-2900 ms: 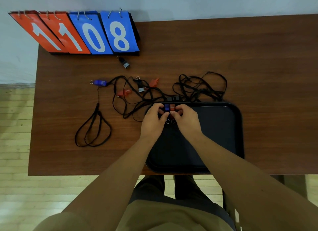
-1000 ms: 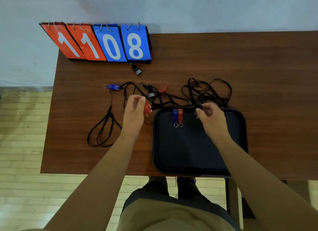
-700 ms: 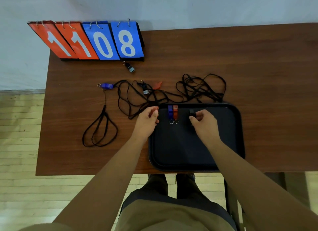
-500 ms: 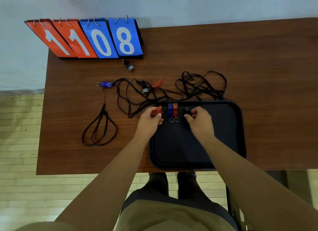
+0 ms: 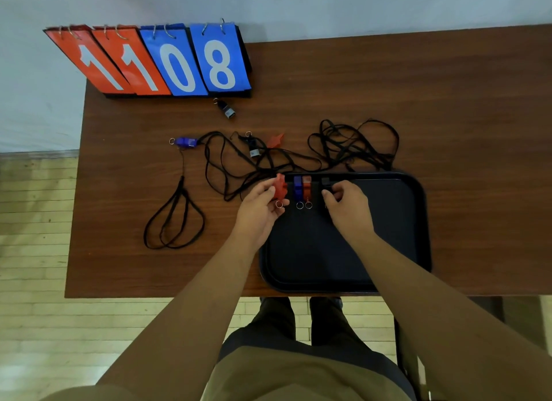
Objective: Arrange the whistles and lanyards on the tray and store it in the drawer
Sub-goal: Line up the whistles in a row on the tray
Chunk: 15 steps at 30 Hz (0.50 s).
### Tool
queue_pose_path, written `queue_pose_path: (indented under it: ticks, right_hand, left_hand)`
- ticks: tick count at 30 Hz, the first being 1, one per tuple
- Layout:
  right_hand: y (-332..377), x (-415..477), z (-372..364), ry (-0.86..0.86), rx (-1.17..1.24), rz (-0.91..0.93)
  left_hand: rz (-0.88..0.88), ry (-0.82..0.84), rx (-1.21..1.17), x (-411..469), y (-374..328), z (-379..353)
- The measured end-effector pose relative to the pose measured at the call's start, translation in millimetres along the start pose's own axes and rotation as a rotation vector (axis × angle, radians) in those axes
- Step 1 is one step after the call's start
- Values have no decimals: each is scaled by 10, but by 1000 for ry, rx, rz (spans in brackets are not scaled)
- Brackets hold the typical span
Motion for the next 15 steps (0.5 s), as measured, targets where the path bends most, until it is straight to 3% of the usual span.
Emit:
queue_pose_path:
  ticks: [6, 9, 12, 15]
  right_hand:
    - [32, 22, -25, -2, -23, 27]
    - [34, 39, -32, 4, -17, 31]
    - [23, 51, -44, 8, -23, 36]
    - [12, 65, -61, 14, -19, 28]
  left_hand:
    - [-71, -22, 200, 51, 34, -8]
    - [-165, -47, 481, 102, 22, -4]
    - [-317, 43, 804, 111, -6, -74]
    - [-413, -2, 924, 120, -42, -115]
Point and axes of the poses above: each hand's wrist, its own x-axis towards the middle knuckle, its own z-axis out of the back of the hand, y = z × x, the point moved 4 cm from there along x, towards the middle knuckle, and after that the axes turned 13 degrees about -z, right-handed, at the moved point
